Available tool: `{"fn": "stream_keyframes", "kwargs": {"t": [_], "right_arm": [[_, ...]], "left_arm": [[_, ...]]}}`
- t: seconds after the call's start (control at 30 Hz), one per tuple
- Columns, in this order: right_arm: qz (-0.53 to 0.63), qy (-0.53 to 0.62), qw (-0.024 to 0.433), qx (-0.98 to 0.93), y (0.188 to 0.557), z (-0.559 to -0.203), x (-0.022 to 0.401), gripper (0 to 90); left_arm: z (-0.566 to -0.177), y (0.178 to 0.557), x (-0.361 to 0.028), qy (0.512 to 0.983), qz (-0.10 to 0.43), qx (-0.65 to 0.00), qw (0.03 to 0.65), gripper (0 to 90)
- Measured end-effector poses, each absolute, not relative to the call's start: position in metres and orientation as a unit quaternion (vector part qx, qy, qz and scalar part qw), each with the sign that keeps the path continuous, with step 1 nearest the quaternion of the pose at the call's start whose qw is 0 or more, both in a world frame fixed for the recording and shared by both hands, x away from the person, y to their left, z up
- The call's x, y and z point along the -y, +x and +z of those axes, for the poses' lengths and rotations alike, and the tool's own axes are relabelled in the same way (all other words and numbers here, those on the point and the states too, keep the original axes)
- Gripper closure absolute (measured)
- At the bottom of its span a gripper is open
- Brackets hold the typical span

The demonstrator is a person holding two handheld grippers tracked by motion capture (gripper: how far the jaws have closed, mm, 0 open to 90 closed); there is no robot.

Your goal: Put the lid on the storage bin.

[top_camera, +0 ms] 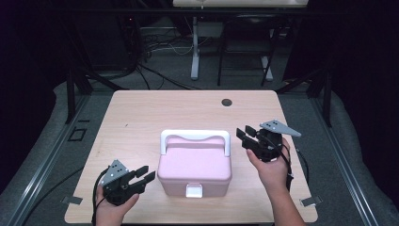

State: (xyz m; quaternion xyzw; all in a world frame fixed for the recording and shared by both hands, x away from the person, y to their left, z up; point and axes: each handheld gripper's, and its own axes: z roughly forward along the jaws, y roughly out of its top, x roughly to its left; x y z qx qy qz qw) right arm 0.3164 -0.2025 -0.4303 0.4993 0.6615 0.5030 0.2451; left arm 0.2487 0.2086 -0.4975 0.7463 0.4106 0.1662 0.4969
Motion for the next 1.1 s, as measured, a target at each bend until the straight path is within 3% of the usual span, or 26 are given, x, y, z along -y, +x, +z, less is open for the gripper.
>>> {"fn": "stream_keyframes", "kwargs": {"t": [0.73,1.1], "right_arm": [[0.498,0.505,0.251,-0.659,0.320,-0.436,0.207,57.7],[0.487,0.503,0.260,-0.665,0.324,-0.442,0.208,46.2]], "left_arm": [[-0.507,0.272,-0.218,0.733,0.177,-0.434,0.493,60.7],[-0.523,0.272,-0.225,0.728,0.170,-0.453,0.485,52.6]]}}
